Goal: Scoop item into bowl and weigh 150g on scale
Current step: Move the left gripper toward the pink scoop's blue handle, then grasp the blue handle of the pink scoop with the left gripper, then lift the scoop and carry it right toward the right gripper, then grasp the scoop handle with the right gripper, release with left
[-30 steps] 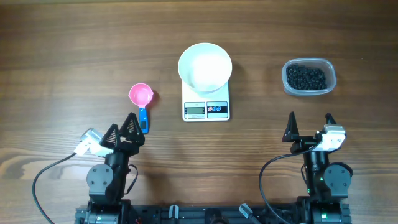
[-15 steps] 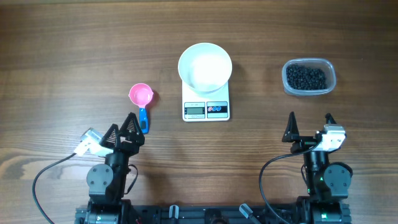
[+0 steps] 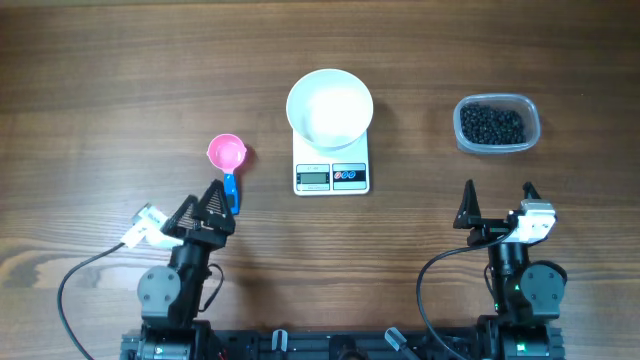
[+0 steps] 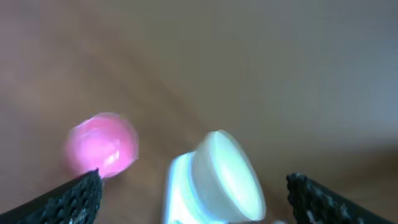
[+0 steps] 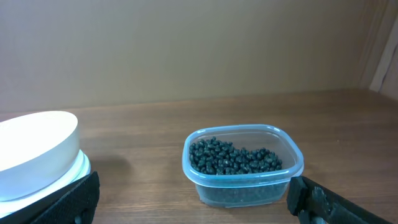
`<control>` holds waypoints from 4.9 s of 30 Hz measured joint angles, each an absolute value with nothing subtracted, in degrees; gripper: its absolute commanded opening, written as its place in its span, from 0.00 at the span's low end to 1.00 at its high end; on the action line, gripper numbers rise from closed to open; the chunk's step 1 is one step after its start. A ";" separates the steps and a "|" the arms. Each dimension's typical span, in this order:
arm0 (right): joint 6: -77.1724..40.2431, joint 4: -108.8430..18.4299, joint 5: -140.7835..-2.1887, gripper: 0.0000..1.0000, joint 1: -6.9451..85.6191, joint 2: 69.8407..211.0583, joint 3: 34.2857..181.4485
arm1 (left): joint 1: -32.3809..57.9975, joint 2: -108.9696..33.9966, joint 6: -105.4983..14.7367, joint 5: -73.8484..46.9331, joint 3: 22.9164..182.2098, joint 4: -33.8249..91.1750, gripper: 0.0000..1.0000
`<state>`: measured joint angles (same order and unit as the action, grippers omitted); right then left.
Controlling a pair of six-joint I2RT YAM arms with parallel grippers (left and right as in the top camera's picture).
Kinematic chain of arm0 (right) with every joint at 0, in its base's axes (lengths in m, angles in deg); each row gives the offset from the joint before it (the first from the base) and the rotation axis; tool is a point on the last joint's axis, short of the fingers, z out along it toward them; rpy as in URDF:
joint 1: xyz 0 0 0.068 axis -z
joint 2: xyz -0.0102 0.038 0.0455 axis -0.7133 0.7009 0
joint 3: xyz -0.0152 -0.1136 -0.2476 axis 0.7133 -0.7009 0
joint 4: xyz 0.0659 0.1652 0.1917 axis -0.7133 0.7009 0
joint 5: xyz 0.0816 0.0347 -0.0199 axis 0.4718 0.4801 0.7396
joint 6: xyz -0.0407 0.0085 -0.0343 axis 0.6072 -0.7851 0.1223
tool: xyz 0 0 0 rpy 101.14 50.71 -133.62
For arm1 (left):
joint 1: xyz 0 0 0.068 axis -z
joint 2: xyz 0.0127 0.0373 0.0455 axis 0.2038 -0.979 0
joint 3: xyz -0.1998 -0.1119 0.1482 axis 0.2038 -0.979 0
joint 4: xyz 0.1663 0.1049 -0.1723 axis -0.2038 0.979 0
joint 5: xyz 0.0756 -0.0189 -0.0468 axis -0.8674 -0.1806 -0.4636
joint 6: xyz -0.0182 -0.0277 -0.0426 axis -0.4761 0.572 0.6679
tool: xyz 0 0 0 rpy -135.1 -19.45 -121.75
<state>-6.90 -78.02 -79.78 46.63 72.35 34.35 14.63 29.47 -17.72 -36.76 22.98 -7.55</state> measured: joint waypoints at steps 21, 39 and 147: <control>-6.92 -78.07 -79.78 1.00 46.63 72.79 34.35 | 14.76 -40.38 -39.58 -31.05 83.59 55.90 0.98; -6.92 -78.05 -79.78 1.00 46.63 72.79 34.35 | 7.73 -68.69 -57.39 -22.27 83.53 38.89 0.75; -98.22 -95.75 -38.03 0.17 46.80 91.00 56.75 | 64.60 -42.02 1.47 -30.03 84.66 -17.17 0.06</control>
